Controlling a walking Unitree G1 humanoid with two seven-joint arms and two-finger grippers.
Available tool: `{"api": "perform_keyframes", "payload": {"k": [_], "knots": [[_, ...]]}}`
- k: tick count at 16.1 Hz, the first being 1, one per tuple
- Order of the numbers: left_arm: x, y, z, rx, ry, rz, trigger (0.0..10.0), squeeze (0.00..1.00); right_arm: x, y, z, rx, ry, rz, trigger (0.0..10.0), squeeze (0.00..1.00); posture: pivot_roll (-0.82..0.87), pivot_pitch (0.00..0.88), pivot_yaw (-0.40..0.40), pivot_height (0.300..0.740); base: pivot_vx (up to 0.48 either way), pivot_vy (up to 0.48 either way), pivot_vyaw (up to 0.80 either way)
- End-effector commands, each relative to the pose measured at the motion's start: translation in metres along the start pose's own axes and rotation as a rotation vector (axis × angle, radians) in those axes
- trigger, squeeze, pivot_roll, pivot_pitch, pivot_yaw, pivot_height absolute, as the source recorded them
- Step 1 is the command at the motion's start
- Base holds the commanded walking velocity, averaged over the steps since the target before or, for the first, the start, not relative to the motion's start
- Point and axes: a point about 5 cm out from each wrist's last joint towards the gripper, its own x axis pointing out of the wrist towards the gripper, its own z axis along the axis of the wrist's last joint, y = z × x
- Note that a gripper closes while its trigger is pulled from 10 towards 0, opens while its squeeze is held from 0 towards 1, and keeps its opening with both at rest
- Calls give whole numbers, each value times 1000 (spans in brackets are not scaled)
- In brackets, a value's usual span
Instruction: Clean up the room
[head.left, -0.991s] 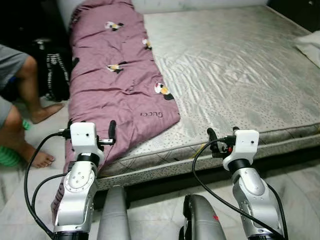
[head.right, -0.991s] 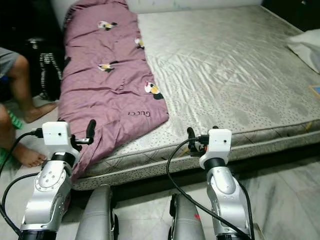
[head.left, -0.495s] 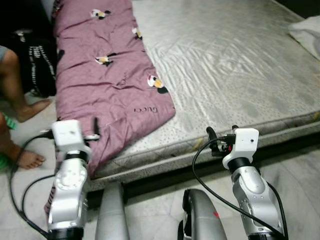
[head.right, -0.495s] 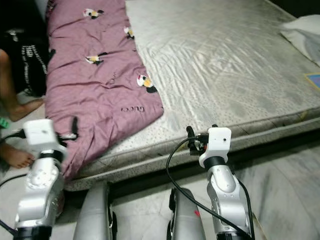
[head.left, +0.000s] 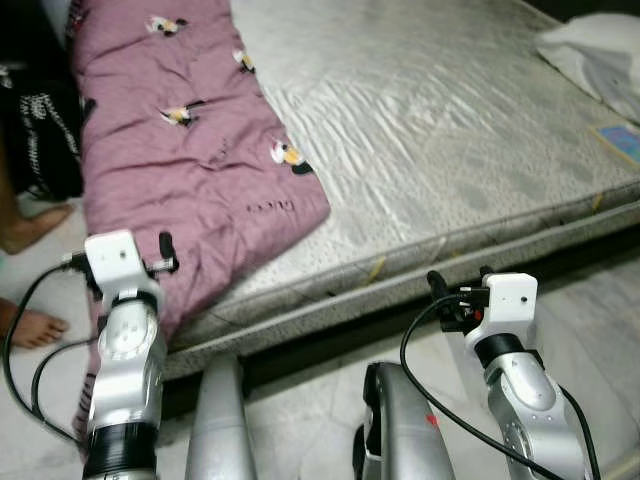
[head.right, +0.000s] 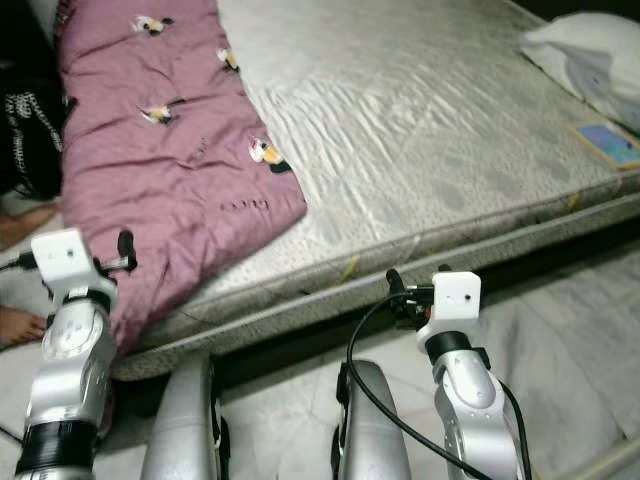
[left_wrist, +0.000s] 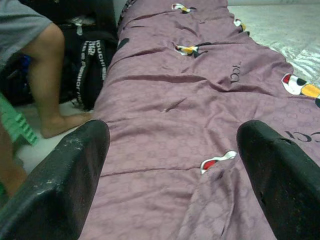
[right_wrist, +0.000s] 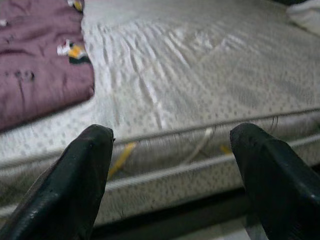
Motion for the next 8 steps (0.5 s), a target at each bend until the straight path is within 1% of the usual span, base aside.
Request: {"api": "perform_keyframes", "payload": {"k": [1,3,4,5,7,8], "knots": [[2,3,-4,2,8,21,10000,0,-3,-3,3,-2,-5,-1,10000,0,-44,146,-12,531,0,0,0],[5,1,-5,-2,11,21,10000,0,-6,-7,3,-7,5,-9,10000,0,-57,158,-21,531,0,0,0],[8,-1,-6,-9,16,32,10000,0,-11,-11,2,-20,20,-14,10000,0,-67,166,-27,531,0,0,0],[10,-3,-11,-18,32,46,10000,0,-22,-17,1,-35,47,-15,10000,0,-86,193,-42,531,0,0,0],[11,-4,-16,-10,53,54,10000,0,-39,-23,-3,-47,86,-16,10000,0,-95,221,-49,531,0,0,0],[11,-5,-16,-11,54,52,10000,0,-42,-24,-3,-49,93,-16,10000,0,-96,229,-51,531,0,0,0]]}}
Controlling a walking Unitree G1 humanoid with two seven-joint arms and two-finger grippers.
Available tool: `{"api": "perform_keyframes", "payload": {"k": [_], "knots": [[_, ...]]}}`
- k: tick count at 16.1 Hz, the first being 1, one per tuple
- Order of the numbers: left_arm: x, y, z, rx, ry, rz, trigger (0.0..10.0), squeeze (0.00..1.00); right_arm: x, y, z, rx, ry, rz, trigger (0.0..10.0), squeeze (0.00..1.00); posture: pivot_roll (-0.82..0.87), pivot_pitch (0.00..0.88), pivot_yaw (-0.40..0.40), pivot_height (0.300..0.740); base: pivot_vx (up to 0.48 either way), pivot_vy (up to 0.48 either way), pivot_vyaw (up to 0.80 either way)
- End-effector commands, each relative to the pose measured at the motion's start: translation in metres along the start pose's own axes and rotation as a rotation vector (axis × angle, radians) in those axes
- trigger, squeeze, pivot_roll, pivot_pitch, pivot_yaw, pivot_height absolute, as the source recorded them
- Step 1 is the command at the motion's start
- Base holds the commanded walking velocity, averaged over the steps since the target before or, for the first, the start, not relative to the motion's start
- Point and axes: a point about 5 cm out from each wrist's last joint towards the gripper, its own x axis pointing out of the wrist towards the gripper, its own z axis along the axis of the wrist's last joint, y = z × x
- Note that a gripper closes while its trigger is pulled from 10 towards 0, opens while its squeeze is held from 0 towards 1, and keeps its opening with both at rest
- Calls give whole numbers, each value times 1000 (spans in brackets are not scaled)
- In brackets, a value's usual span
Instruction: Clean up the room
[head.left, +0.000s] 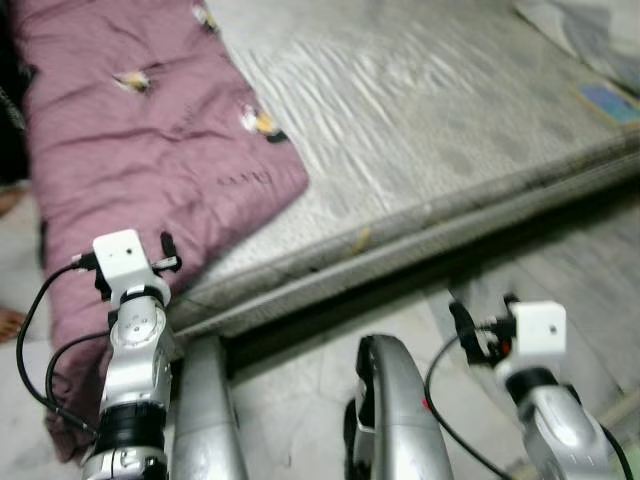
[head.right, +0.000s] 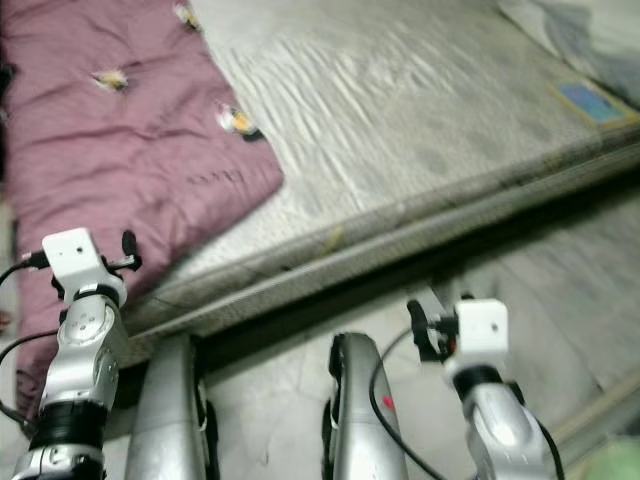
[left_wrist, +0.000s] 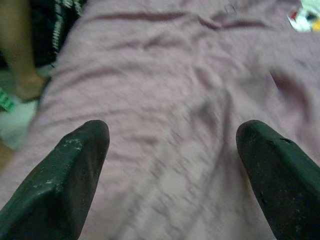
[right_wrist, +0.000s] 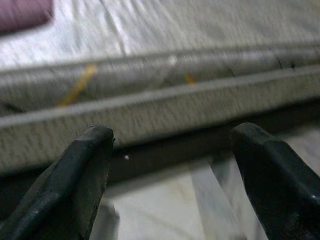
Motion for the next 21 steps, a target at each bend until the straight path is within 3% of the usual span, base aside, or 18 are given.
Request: {"api": "perform_keyframes", "payload": {"k": [1,3,5,6,7,10,13,15,16,17,18,20,21], "knots": [[2,0,3,-1,-13,5,10000,0,-8,-4,4,-7,-2,-2,10000,0,-102,250,-52,531,0,0,0],[8,1,4,9,-11,11,10000,0,-13,-7,3,-14,13,-13,10000,0,-116,267,-52,531,0,0,0],[16,-2,-6,39,78,5,10000,0,-16,-10,6,-20,20,-20,10000,0,-130,282,-57,531,0,0,0],[19,-21,-20,118,193,-83,10000,0,-18,-12,7,-26,28,-21,10000,0,-143,288,-59,531,0,0,0],[19,-25,-22,139,209,-111,10000,0,-18,-12,8,-27,29,-22,10000,0,-143,288,-59,531,0,0,0],[7,-78,-34,251,261,-379,10000,0,-12,-19,16,-41,11,-48,10000,0,-164,268,-52,531,0,0,0],[-14,-115,-35,431,168,-651,10000,0,-2,-13,27,17,-32,-4,10000,0,-154,235,-44,531,0,0,0],[-37,-134,-37,613,45,-893,10000,0,11,-3,39,43,-85,50,10000,0,-137,216,-33,531,0,0,0],[-40,-136,-37,636,22,-931,10000,0,13,-2,40,47,-90,53,10000,0,-137,216,-33,531,0,0,0],[-52,-140,-35,768,-82,-1049,10000,0,19,0,42,48,-104,53,10000,0,-124,206,-29,531,0,0,0],[-58,-141,-35,820,-135,-1102,10000,0,22,2,42,50,-104,51,10000,0,-112,201,-27,531,0,0,0],[-67,-143,-29,825,-210,-1164,10000,0,25,4,40,56,-102,54,10000,0,-103,195,-22,531,0,0,0],[-72,-146,-21,755,-258,-1181,10000,0,26,5,38,59,-98,55,10000,0,-103,193,-20,531,0,0,0]]}}
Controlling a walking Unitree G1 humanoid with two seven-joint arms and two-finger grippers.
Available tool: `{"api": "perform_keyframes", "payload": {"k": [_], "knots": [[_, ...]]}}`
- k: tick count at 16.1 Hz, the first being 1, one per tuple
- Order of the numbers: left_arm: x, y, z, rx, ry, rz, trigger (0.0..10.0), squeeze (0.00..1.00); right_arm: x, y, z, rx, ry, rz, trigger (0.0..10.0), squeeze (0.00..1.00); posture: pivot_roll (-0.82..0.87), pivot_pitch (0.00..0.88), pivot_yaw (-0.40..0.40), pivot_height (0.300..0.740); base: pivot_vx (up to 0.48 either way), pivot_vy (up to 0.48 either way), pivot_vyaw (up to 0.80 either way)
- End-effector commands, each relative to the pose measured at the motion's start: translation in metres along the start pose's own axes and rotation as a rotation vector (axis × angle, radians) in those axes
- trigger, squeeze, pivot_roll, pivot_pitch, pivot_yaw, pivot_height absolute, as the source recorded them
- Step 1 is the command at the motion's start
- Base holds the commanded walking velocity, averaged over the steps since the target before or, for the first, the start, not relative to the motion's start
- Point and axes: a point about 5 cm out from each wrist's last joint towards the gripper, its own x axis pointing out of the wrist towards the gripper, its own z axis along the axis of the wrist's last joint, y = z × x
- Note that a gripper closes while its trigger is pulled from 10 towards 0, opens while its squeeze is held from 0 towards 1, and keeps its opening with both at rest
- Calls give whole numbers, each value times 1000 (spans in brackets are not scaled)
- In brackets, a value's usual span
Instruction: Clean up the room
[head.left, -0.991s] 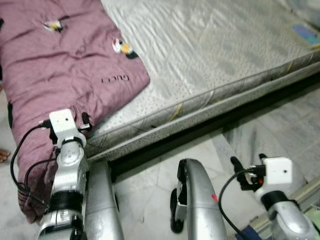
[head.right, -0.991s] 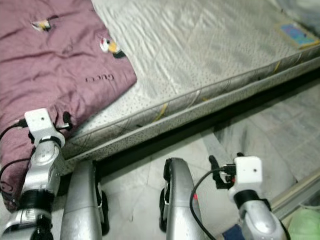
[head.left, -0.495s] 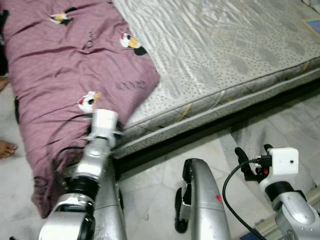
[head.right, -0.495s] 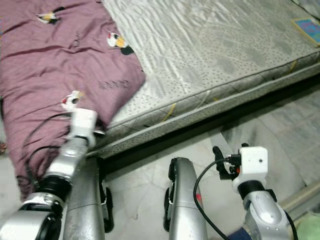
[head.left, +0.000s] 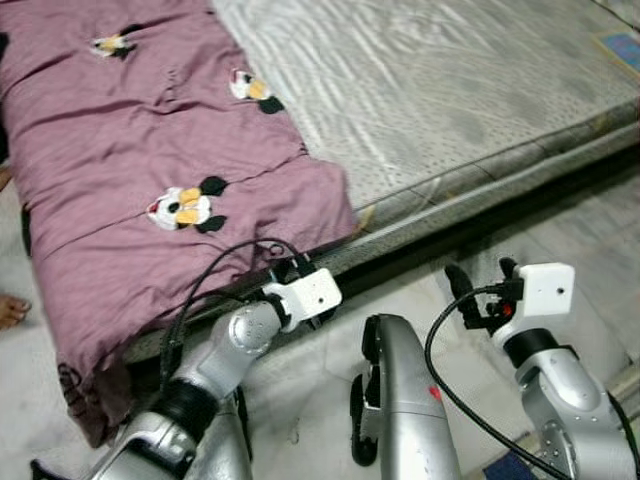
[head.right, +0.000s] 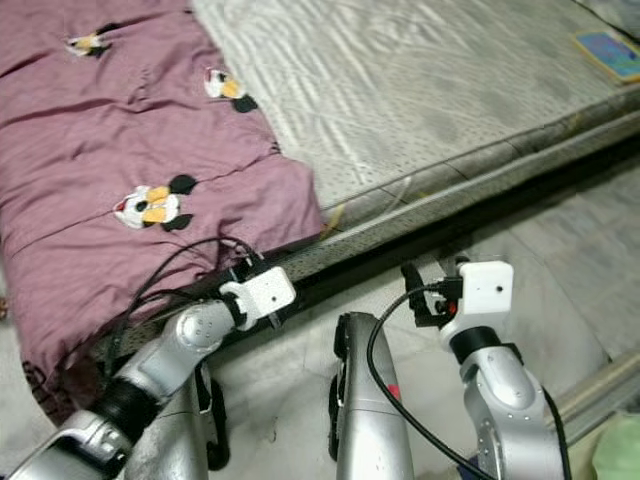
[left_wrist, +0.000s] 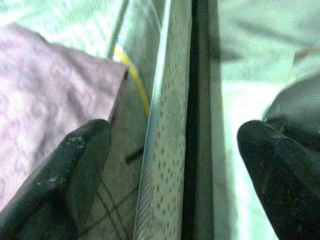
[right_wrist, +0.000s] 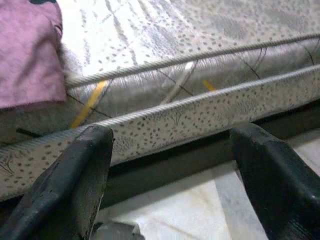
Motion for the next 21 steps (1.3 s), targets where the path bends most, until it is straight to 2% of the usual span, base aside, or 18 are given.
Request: {"api": "perform_keyframes", "payload": {"k": [1,3,4,5,6,7,8,9,10,11,13,14,15,16,17,18,20,21], "knots": [[-2,-2,8,-10,-64,11,10000,0,-1,0,-3,-1,9,-5,10000,0,-103,192,-17,531,0,0,0],[-4,43,20,-41,-148,336,10000,0,-2,-1,-2,-3,-3,-27,10000,0,-112,185,-7,531,0,0,0],[-5,66,19,-114,-133,476,10000,0,-3,-1,-1,-3,-11,-39,10000,0,-116,186,-3,531,0,0,0],[-6,72,17,-137,-124,504,10000,0,-4,-1,-1,-3,-12,-41,10000,0,-117,186,-2,531,0,0,0],[-6,81,10,-188,-73,545,10000,0,-5,0,-1,-3,-14,-42,10000,0,-120,188,1,531,0,0,0],[-4,82,4,-222,-28,552,10000,0,-6,0,-1,-2,-13,-43,10000,0,-123,190,1,531,0,0,0],[-1,84,-19,-365,136,560,10000,0,-9,1,-1,-1,-8,-43,10000,0,-130,195,4,531,0,0,0],[1,78,-31,-414,229,529,10000,0,-10,1,-2,-1,-7,-42,10000,0,-129,196,5,531,0,0,0],[5,61,-45,-509,328,437,10000,0,-9,2,-2,-4,-6,-41,10000,0,-133,197,6,531,0,0,0],[7,43,-51,-530,377,336,10000,0,-8,1,-1,-5,-8,-42,10000,0,-134,196,7,531,0,0,0],[8,26,-56,-558,413,258,10000,0,-6,1,0,-5,-14,-45,10000,0,-132,193,10,531,0,0,0],[12,19,-52,-577,392,231,10000,0,-4,1,2,-8,-25,-47,10000,0,-132,189,11,531,0,0,0],[15,22,-47,-549,350,239,10000,0,-2,1,4,-8,-33,-50,10000,0,-127,184,13,531,0,0,0],[18,33,-35,-528,251,292,10000,0,2,0,8,-7,-55,-57,10000,0,-118,175,14,531,0,0,0],[14,48,-24,-486,143,383,10000,0,9,0,13,-11,-88,-74,10000,0,-98,163,17,531,0,0,0],[8,55,-18,-431,89,431,10000,0,14,1,17,-7,-112,-84,10000,0,-84,155,20,531,0,0,0],[-5,62,-10,-384,5,490,10000,0,21,5,22,6,-137,-80,10000,0,-66,144,25,531,0,0,0],[-24,70,-4,-376,-68,581,10000,0,28,9,25,23,-155,-71,10000,0,-34,132,24,531,0,0,0]]}}
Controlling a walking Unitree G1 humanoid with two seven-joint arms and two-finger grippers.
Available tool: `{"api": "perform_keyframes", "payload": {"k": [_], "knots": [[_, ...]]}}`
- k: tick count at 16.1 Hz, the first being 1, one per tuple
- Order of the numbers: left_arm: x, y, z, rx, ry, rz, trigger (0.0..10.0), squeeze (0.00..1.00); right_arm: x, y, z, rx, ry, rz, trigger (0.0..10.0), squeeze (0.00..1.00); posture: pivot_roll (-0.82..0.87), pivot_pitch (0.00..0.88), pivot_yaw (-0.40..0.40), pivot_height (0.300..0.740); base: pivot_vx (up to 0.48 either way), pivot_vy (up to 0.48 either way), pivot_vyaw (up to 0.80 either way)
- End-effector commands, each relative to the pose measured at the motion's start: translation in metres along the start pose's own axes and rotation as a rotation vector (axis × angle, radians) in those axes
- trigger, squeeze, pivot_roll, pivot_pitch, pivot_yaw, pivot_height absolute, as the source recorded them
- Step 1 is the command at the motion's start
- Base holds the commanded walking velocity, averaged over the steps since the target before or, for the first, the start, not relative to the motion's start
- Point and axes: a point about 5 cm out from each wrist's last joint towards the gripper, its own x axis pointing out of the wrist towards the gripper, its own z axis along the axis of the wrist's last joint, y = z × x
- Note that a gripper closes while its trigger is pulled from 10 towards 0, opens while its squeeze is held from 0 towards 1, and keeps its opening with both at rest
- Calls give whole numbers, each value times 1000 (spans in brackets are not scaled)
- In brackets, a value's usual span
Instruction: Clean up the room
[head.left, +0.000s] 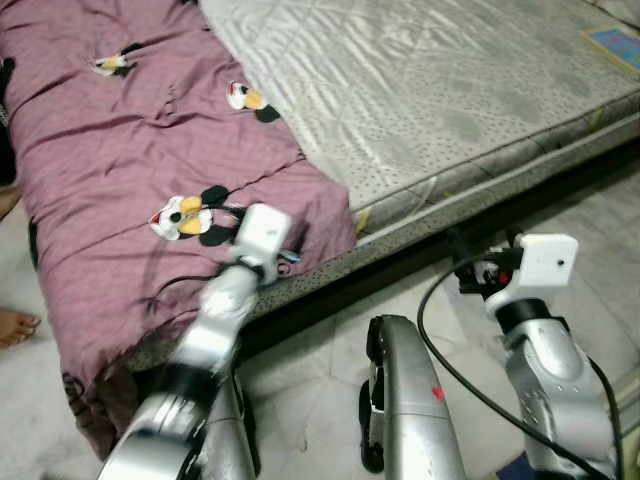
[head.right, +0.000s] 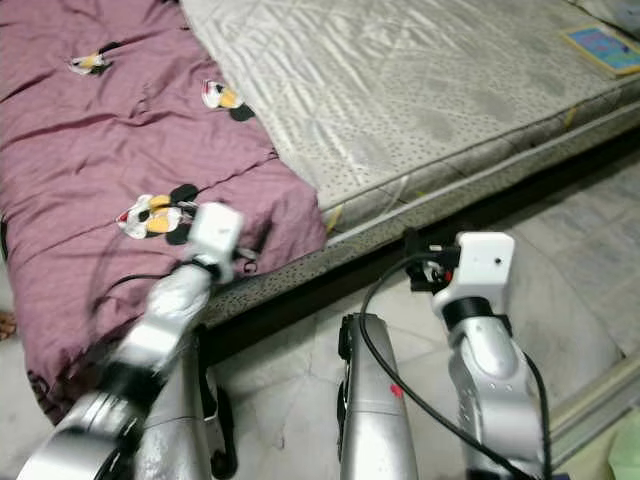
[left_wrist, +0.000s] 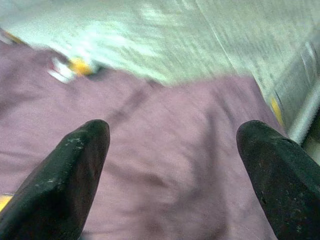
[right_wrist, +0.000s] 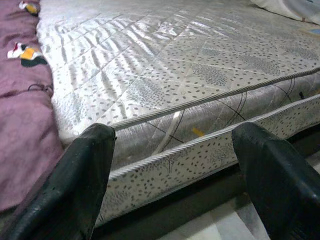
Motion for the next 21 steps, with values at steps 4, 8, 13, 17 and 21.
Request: {"api": "perform_keyframes", "payload": {"k": [4,8,13,17,21], "knots": [[-62,39,11,-88,-55,311,10000,0,28,10,-5,33,-11,32,10000,0,67,122,8,531,0,0,0],[-110,40,-7,-74,81,384,10000,0,52,41,-8,81,-28,113,10000,0,105,107,-4,531,0,0,800],[-123,45,-5,-54,126,366,10000,0,64,59,-31,95,63,181,10000,0,140,104,-6,531,0,0,250],[-127,43,4,-57,130,364,10000,0,81,90,-46,88,150,263,10000,0,181,150,-24,531,0,0,0],[-135,31,13,-104,128,327,10000,0,87,112,-31,201,42,323,10000,0,194,193,-33,531,0,0,0]]}}
